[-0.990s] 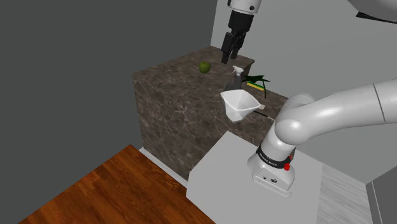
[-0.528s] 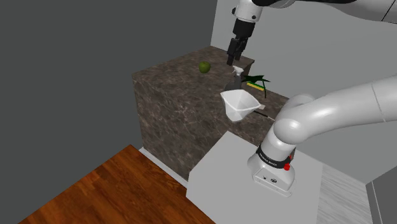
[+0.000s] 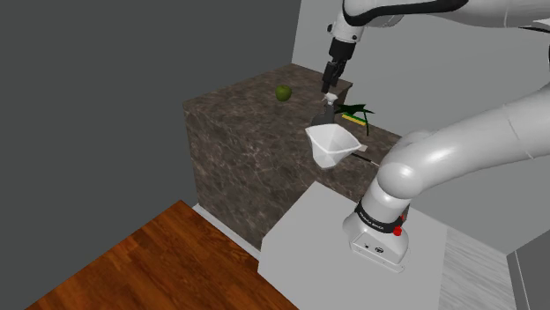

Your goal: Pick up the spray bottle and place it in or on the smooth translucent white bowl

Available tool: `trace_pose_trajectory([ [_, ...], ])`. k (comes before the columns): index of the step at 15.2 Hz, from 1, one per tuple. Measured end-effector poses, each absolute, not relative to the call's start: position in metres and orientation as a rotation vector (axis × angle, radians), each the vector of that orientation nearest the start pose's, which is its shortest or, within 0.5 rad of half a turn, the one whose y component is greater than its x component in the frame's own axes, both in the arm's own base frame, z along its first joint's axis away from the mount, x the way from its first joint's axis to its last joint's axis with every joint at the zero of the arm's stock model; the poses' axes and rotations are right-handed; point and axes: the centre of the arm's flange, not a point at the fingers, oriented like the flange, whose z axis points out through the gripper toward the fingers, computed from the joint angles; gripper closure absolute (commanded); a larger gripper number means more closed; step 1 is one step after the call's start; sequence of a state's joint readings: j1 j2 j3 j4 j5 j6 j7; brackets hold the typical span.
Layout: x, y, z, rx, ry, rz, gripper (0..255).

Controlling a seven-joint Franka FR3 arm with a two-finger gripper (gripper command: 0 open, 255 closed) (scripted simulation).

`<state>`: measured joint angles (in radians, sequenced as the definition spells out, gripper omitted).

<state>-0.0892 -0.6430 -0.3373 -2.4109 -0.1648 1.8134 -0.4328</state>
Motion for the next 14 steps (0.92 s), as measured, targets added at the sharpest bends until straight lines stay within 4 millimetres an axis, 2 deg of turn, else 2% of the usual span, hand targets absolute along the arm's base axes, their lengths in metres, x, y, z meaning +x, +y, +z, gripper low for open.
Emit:
trace_pose_trajectory([
  [11,0.351,-0.31,0.469,-3.137,-0.189,-0.058,0],
  [12,0.353,-0.32,0.469,-3.139,-0.192,-0.058,0],
  [14,0.354,-0.327,0.458,-3.142,-0.194,-0.058,0],
])
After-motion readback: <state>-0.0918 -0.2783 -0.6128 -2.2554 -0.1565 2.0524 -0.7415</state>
